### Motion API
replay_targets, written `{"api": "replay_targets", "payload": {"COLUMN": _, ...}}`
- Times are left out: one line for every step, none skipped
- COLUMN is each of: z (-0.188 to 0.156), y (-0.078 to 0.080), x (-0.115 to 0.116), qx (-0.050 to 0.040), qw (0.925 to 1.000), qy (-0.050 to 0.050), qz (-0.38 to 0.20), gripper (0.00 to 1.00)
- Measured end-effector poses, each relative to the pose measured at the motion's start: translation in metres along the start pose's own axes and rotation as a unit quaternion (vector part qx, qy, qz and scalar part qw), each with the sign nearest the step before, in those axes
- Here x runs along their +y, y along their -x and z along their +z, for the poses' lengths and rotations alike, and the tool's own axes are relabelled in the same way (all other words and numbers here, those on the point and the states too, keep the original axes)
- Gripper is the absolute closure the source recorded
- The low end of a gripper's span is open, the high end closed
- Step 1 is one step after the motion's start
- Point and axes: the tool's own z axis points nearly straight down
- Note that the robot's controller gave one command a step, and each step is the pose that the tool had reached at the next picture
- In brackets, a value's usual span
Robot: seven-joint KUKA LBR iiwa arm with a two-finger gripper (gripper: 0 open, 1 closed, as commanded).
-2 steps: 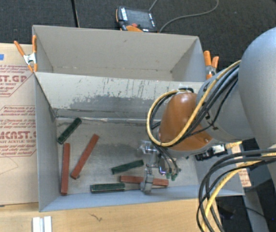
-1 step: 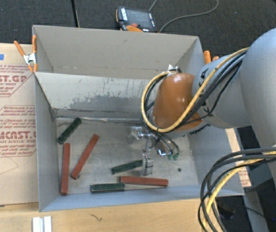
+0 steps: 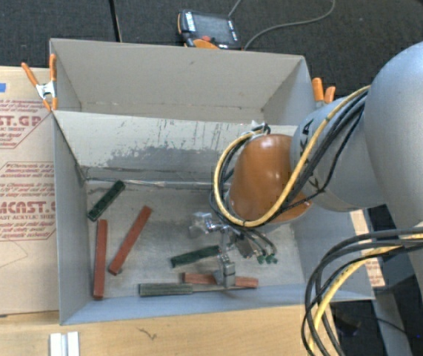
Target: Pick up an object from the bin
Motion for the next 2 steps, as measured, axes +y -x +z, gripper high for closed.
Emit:
{"api": "replay_targets", "payload": {"z": 0.0, "y": -0.001, "x": 0.0, "qx": 0.0025, "qw": 1.0, "qy": 0.001, "qz": 0.0, "gripper": 1.0}}
{"api": "replay_targets", "payload": {"z": -0.197, "y": -0.015, "x": 0.001, "qx": -0.0018, "qw": 0.9997, "qy": 0.0, "qz": 0.022, "gripper": 1.0}}
